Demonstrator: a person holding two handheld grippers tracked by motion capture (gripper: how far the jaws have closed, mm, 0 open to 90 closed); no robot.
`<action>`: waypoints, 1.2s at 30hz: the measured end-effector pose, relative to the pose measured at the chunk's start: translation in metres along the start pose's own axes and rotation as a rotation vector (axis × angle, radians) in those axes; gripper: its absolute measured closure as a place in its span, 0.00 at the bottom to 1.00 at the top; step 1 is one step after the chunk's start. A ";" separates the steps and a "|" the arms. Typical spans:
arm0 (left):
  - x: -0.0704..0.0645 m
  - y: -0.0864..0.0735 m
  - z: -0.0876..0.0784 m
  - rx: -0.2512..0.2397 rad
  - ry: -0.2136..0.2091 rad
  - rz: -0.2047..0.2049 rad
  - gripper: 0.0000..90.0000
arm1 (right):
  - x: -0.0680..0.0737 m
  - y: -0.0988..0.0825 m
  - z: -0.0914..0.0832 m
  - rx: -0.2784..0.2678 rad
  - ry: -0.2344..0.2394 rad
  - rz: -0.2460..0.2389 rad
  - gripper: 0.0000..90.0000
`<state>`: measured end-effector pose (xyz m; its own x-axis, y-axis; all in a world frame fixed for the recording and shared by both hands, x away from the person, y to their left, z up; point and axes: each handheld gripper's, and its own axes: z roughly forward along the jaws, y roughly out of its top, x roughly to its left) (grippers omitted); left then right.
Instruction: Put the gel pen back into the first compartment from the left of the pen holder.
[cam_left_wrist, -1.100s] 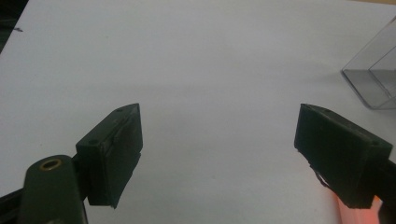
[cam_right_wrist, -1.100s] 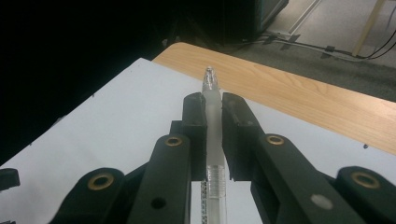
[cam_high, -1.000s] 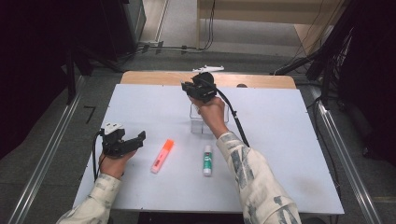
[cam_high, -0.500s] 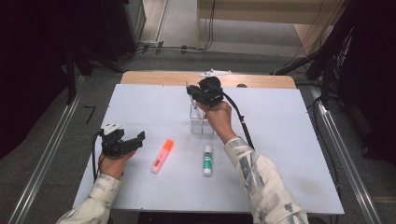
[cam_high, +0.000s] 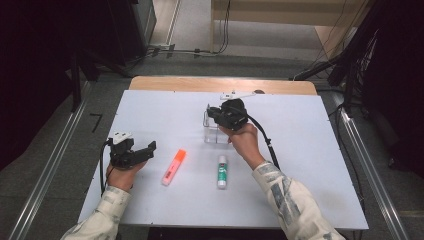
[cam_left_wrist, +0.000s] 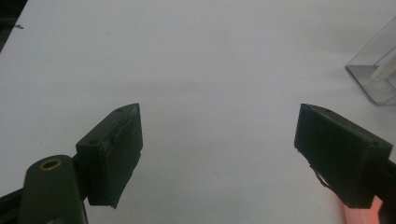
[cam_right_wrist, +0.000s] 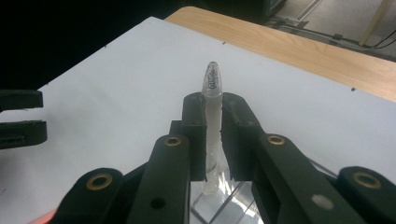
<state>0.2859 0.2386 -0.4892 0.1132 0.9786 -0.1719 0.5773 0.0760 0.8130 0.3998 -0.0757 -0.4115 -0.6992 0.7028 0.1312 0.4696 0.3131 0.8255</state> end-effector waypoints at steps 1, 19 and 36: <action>0.000 0.000 0.000 0.001 0.001 0.001 0.18 | 0.000 -0.001 -0.001 0.000 -0.001 -0.007 0.87; -0.002 -0.001 0.000 -0.001 -0.002 0.004 0.17 | -0.011 -0.014 -0.019 -0.012 0.029 -0.002 0.53; -0.008 -0.001 0.001 0.011 -0.008 0.017 0.18 | -0.053 -0.085 -0.089 -0.007 -0.074 0.064 0.29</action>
<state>0.2851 0.2304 -0.4895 0.1300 0.9781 -0.1627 0.5843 0.0570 0.8095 0.3491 -0.1960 -0.4401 -0.6258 0.7668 0.1430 0.5081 0.2617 0.8206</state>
